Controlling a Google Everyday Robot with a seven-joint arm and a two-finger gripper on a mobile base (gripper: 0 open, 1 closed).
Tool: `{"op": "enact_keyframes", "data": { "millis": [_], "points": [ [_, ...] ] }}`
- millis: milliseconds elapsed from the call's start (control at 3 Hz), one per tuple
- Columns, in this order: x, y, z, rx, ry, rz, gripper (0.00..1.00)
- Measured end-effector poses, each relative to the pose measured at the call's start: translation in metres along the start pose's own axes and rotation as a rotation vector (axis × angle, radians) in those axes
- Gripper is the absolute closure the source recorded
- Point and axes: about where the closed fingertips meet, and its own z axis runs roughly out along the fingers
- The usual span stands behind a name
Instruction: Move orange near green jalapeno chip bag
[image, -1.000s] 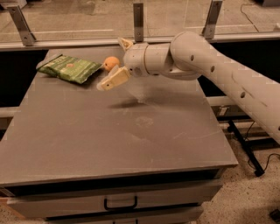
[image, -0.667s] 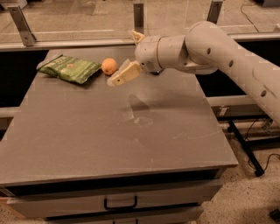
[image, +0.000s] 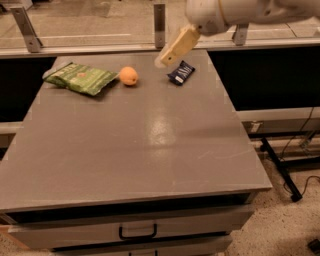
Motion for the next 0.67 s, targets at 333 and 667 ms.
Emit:
{"op": "enact_keyframes", "data": {
  "millis": [333,667],
  "points": [
    [-0.041,-0.029,-0.066,0.097,0.166,-0.176,0.00],
    [-0.041,-0.033,-0.076,0.116,0.213,-0.219,0.00]
  ]
}}
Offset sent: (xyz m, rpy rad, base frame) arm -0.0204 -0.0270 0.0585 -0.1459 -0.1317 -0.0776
